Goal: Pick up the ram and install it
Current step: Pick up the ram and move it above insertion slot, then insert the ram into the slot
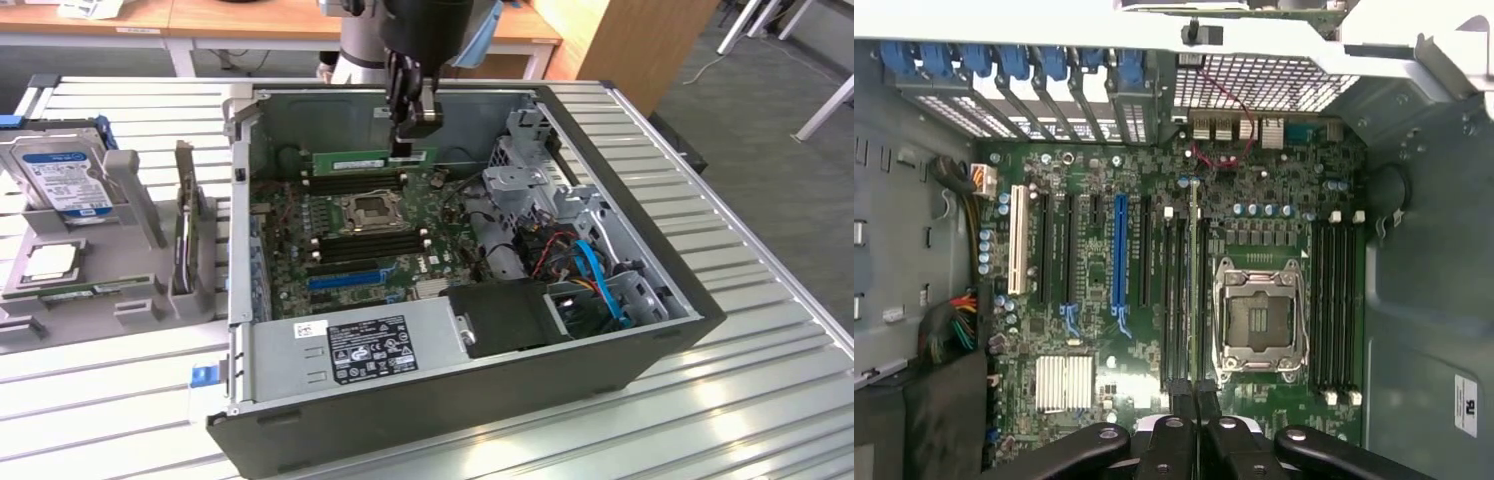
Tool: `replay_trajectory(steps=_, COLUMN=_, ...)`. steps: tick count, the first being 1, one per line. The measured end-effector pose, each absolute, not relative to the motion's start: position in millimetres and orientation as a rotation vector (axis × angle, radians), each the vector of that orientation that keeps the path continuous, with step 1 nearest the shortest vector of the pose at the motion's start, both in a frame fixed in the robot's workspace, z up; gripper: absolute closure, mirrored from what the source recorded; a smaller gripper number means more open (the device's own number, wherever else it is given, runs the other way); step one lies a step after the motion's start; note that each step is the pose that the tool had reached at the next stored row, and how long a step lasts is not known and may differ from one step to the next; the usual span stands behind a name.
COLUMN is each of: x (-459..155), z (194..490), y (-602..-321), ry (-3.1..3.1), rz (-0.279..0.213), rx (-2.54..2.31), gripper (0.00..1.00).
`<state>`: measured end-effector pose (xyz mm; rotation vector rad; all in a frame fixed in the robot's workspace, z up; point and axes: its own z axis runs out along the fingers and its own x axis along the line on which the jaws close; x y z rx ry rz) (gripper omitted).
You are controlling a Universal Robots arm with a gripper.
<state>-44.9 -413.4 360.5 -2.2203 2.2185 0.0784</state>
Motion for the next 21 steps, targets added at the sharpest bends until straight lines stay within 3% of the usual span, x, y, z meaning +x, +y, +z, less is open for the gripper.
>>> replay_trajectory(steps=21, x=-34.6, z=355.1, y=-413.6, ry=2.219, rz=0.08, rx=-2.221, gripper=0.88)
